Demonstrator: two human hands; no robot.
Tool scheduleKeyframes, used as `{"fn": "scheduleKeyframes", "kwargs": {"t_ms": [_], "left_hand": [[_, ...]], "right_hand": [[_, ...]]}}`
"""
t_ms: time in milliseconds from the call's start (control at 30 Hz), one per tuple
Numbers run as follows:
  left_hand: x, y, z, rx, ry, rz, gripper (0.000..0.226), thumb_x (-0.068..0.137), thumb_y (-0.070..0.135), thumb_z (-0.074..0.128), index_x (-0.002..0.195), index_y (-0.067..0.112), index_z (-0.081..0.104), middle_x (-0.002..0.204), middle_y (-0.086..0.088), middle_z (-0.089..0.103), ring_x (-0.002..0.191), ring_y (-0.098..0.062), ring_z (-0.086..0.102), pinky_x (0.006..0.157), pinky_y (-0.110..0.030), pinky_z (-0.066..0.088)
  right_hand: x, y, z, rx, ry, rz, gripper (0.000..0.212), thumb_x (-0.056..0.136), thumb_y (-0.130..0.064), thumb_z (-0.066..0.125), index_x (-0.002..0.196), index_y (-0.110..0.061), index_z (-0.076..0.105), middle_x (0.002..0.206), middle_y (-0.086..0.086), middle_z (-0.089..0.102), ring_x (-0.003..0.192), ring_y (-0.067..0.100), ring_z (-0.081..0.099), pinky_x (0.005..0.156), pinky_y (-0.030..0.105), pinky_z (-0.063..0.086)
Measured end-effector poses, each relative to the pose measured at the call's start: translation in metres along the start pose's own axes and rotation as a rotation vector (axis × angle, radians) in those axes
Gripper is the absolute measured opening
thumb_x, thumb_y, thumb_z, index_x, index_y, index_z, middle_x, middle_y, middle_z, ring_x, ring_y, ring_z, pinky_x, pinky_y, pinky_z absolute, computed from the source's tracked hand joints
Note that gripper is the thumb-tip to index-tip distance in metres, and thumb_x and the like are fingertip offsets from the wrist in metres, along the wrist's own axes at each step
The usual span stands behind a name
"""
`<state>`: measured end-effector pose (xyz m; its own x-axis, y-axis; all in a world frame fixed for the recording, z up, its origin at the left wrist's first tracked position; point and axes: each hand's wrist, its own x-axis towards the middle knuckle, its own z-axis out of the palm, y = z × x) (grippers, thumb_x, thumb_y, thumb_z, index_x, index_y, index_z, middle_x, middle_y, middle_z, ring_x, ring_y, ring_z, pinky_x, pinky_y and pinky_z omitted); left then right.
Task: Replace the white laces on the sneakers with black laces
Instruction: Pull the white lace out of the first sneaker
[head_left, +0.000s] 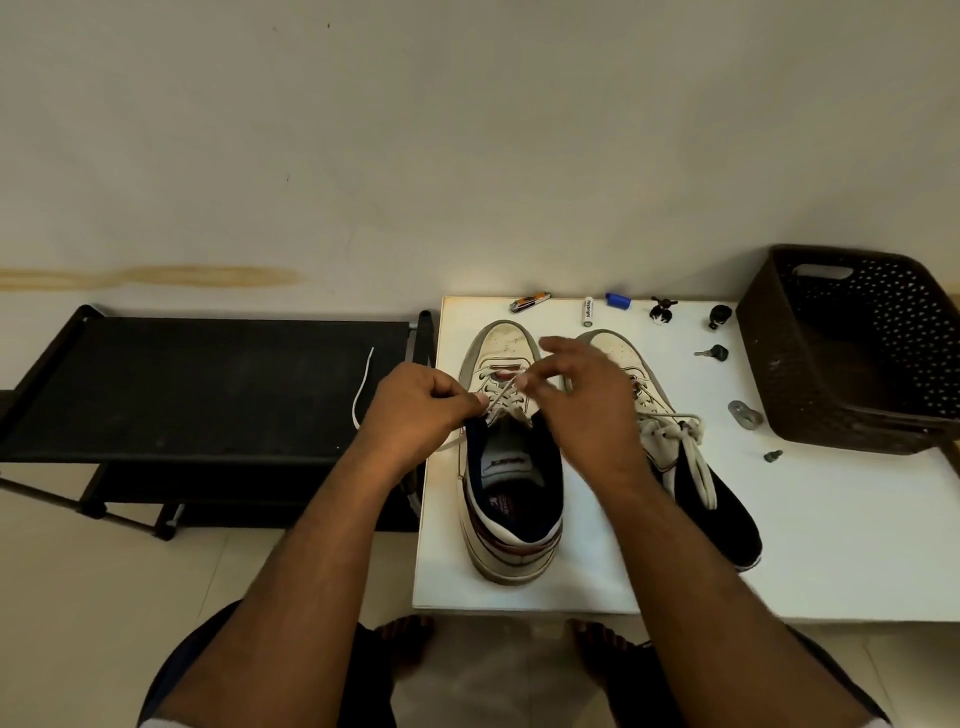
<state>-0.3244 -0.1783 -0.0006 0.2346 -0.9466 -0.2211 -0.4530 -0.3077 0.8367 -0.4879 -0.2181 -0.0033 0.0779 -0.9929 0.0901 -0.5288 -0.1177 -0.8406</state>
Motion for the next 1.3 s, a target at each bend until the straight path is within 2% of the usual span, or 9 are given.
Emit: {"fn": "scheduleKeyframes", "kwargs": {"t_ms": [133,267,367,600,700,800,867,1067,1300], "left_hand": [[0.0,0.0,-0.002,0.024,-0.02,0.027,0.016,0.083,0.03,0.074,0.078,0.015,0.078,0.075,0.002,0.073,0.065,-0.002,0.064,0.066,-0.025,0.052],[0.001,0.003,0.003,0.048,0.004,0.046,0.015,0.083,0.027,0.074,0.078,0.013,0.078,0.075,0.0,0.073,0.071,-0.006,0.066,0.071,-0.027,0.054],[0.001,0.003,0.002,0.053,0.012,0.051,0.015,0.083,0.027,0.073,0.077,0.014,0.078,0.072,0.002,0.072,0.07,-0.004,0.066,0.071,-0.027,0.054],[-0.001,0.0,-0.002,0.034,-0.014,0.051,0.016,0.085,0.027,0.072,0.08,0.013,0.078,0.078,0.0,0.074,0.074,-0.007,0.068,0.07,-0.025,0.054],[0.001,0.001,0.002,0.043,-0.002,0.059,0.016,0.084,0.026,0.072,0.078,0.012,0.077,0.078,-0.002,0.073,0.07,-0.005,0.066,0.066,-0.023,0.053],[0.001,0.0,0.004,0.055,0.01,0.066,0.016,0.083,0.026,0.073,0.075,0.013,0.077,0.074,0.001,0.073,0.065,-0.003,0.064,0.06,-0.021,0.051],[0.0,0.0,0.005,0.052,0.015,0.078,0.011,0.084,0.023,0.072,0.077,0.015,0.077,0.077,0.004,0.073,0.068,-0.001,0.065,0.063,-0.02,0.052],[-0.005,0.005,0.017,0.038,-0.013,0.149,0.025,0.081,0.013,0.07,0.1,0.03,0.071,0.09,0.014,0.065,0.073,0.004,0.06,0.065,-0.008,0.044],[-0.008,0.003,0.031,0.299,0.084,0.087,0.02,0.074,0.023,0.079,0.071,0.029,0.06,0.098,0.002,0.051,0.088,-0.014,0.056,0.079,-0.03,0.05]], "right_hand": [[0.008,0.01,-0.025,0.098,0.371,0.078,0.011,0.083,-0.014,0.07,0.092,-0.02,0.07,0.1,-0.007,0.065,0.103,0.014,0.06,0.095,0.028,0.046],[-0.001,0.002,-0.004,-0.084,-0.11,-0.041,0.036,0.079,-0.021,0.076,0.114,-0.023,0.069,0.144,0.0,0.044,0.138,0.018,0.031,0.113,0.03,0.024],[-0.003,0.003,0.011,-0.315,-0.26,-0.106,0.017,0.079,-0.026,0.076,0.096,-0.025,0.076,0.15,-0.002,0.038,0.142,0.023,0.026,0.115,0.04,0.023],[0.014,0.007,-0.026,0.362,0.428,0.22,0.007,0.084,-0.018,0.071,0.089,-0.014,0.073,0.089,-0.007,0.07,0.087,0.013,0.065,0.083,0.022,0.053],[0.015,0.012,-0.034,0.467,0.543,0.236,0.021,0.084,-0.028,0.071,0.104,-0.027,0.064,0.109,-0.003,0.063,0.102,0.009,0.059,0.091,0.023,0.05],[0.007,0.01,-0.02,0.227,0.301,0.11,0.063,0.076,-0.027,0.078,0.131,-0.035,0.048,0.146,-0.001,0.035,0.137,0.015,0.031,0.113,0.033,0.029],[0.002,0.008,-0.007,-0.062,0.154,-0.024,0.058,0.074,-0.03,0.079,0.127,-0.03,0.057,0.149,0.003,0.035,0.141,0.024,0.024,0.115,0.04,0.023],[-0.002,0.004,-0.005,-0.462,-0.306,0.012,0.017,0.077,-0.034,0.074,0.093,-0.028,0.069,0.105,0.0,0.057,0.102,0.019,0.055,0.085,0.03,0.045],[0.002,0.003,-0.012,-0.4,-0.365,0.147,0.008,0.082,-0.013,0.07,0.089,-0.016,0.067,0.095,0.004,0.067,0.088,0.023,0.065,0.076,0.034,0.055]]}}
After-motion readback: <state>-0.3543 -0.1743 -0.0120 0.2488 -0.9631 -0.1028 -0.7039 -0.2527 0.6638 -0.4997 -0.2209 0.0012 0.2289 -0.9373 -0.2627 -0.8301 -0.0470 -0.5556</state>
